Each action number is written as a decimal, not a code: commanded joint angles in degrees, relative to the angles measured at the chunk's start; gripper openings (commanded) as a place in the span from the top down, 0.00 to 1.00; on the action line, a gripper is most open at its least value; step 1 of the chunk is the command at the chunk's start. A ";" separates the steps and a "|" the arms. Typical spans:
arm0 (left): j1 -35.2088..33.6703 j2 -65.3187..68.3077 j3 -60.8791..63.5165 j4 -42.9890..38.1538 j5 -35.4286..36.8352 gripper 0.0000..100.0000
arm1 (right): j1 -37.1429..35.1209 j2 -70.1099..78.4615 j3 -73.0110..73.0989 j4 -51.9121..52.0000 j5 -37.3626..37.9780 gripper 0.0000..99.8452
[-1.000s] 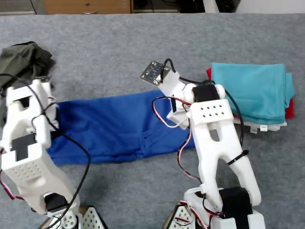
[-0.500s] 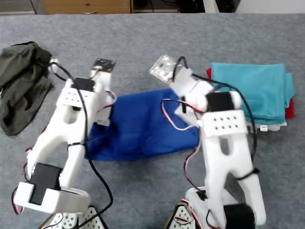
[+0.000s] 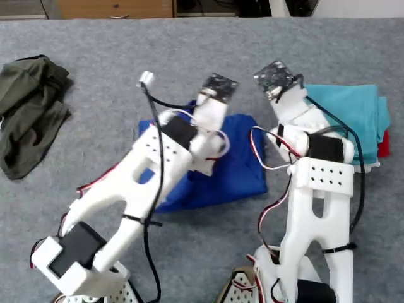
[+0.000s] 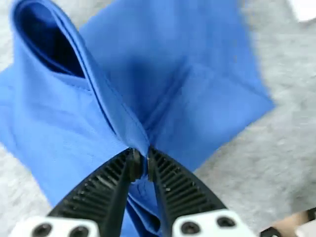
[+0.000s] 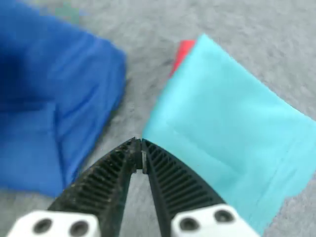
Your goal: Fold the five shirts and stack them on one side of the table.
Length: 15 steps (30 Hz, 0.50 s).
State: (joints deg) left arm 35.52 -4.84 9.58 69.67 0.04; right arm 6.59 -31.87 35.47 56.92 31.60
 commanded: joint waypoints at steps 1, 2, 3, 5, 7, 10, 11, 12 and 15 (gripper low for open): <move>2.29 -0.04 -3.34 -4.13 2.46 0.98 | 2.68 -1.54 2.77 -10.64 -5.36 1.00; 2.37 1.10 -3.87 -4.92 3.34 0.98 | 3.74 -1.54 3.38 -13.19 -7.38 1.00; 2.46 2.59 -4.57 -5.54 4.13 0.98 | 4.62 -1.54 3.91 -15.74 -9.32 1.00; 2.90 5.85 -7.30 -6.51 5.54 0.98 | 6.64 -1.54 4.35 -19.69 -12.75 1.00; 3.78 9.71 -11.08 -7.30 6.24 0.98 | 8.48 -1.54 4.35 -22.77 -15.12 1.00; 5.45 15.96 -17.93 -6.51 6.51 0.98 | 10.95 -1.54 4.00 -26.02 -17.67 1.00; 5.98 17.89 -20.22 -5.54 6.51 0.98 | 11.65 -1.54 3.91 -26.81 -18.11 1.00; 6.59 19.65 -22.42 -4.66 6.51 0.98 | 12.35 -1.54 3.91 -27.43 -18.37 1.00; 8.18 24.57 -28.92 -2.37 6.59 0.98 | 14.02 -1.54 3.74 -29.10 -18.20 1.00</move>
State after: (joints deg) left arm 42.02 17.67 -11.34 65.89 6.11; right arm 18.55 -31.87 39.78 30.37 13.85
